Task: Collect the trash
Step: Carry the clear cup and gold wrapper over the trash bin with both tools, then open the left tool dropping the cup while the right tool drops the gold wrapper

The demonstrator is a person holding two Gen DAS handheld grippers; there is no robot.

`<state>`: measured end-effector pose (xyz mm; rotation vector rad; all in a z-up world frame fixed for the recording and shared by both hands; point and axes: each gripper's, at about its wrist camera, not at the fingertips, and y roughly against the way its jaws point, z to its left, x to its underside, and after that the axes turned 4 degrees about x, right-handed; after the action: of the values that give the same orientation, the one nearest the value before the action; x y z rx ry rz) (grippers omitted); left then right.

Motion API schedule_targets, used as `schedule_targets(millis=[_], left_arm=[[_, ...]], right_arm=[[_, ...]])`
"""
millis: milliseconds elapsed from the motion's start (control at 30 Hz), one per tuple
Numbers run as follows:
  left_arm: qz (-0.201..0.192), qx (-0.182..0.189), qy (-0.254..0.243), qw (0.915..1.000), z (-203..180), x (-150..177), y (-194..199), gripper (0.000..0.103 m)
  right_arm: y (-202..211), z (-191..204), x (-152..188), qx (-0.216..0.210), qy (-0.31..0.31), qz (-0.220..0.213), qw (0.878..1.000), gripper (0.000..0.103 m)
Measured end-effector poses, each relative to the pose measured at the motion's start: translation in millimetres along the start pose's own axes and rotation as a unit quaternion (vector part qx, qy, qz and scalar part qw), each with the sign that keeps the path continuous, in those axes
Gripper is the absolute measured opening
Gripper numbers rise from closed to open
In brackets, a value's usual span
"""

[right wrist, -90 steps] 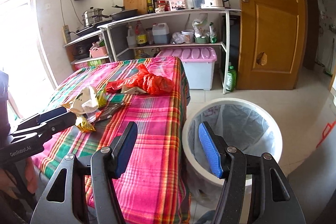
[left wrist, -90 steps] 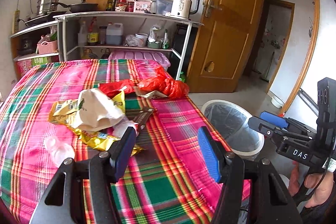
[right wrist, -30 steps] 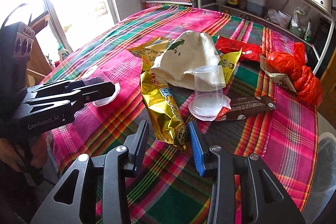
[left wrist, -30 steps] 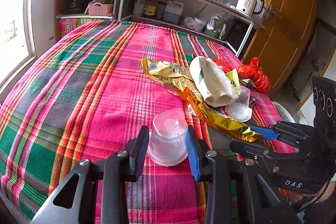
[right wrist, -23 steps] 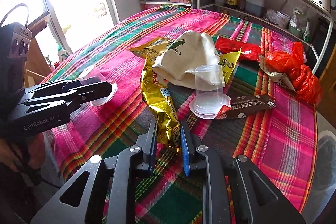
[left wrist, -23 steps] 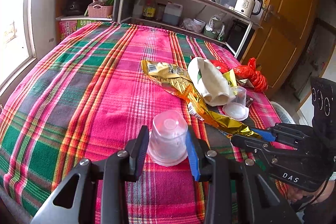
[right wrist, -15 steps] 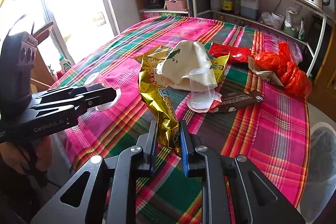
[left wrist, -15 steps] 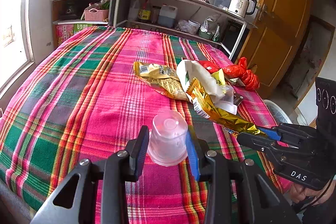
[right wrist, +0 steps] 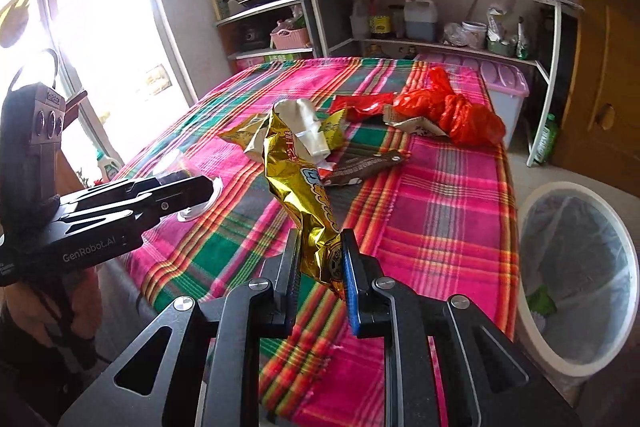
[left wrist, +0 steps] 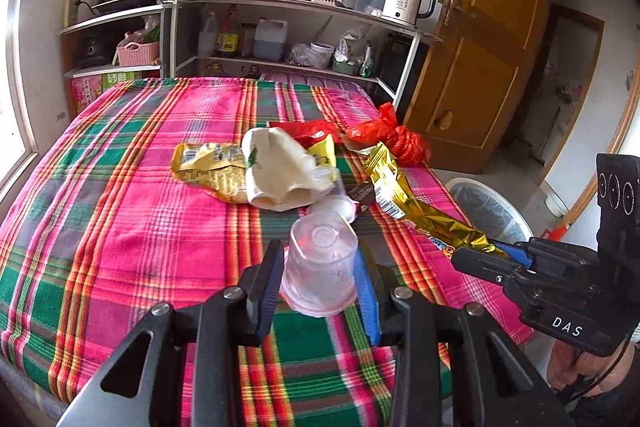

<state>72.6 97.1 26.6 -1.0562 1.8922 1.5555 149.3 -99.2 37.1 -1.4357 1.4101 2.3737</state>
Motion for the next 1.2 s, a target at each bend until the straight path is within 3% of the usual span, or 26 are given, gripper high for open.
schedule_targets(millis=[633,1200], left_arm=[[0.012,0.085,-0.065,0.9941,-92.7,-27.6,-49.9,0.037],[0.047,0.155,-0.105,0.9812,-173.2,-37.4,-116.5,0.037]], right_arm=[[53.0,-98.5,26.0,0.095,-0.104,-0.034,0.989,0.020],[61.1,-176.5,54.6,0.177,-0.182,-0.014,0.967,0.020]])
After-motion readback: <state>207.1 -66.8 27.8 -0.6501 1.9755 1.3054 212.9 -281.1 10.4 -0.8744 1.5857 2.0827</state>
